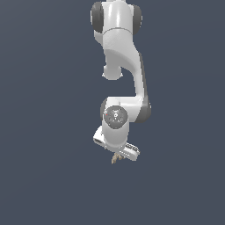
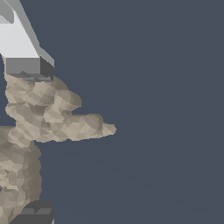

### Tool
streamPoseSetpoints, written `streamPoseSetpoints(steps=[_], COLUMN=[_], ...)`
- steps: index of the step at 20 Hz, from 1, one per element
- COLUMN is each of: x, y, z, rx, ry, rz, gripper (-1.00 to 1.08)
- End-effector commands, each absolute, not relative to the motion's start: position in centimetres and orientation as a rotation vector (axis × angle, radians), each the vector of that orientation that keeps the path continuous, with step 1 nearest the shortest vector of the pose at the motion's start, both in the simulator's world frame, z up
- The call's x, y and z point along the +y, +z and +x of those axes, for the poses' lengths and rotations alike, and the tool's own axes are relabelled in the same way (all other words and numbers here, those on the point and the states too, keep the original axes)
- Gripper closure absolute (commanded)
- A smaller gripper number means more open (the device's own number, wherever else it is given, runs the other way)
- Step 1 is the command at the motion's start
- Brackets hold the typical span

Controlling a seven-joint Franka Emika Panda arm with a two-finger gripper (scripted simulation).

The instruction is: Pick up the object and move it to a goal position.

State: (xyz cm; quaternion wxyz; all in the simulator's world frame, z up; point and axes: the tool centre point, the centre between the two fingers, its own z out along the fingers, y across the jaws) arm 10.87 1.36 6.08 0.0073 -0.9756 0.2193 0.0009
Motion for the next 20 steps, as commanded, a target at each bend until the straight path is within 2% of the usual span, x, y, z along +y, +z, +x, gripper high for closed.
streamPoseSetpoints(steps=[1, 20], x=[1.6, 3.5], y=[6.1, 5.4], z=[11.1, 11.3], rx=[0.684, 0.651], ry=[0.001, 0.004], rz=[-3.052, -3.065], gripper=[-1.0, -1.0])
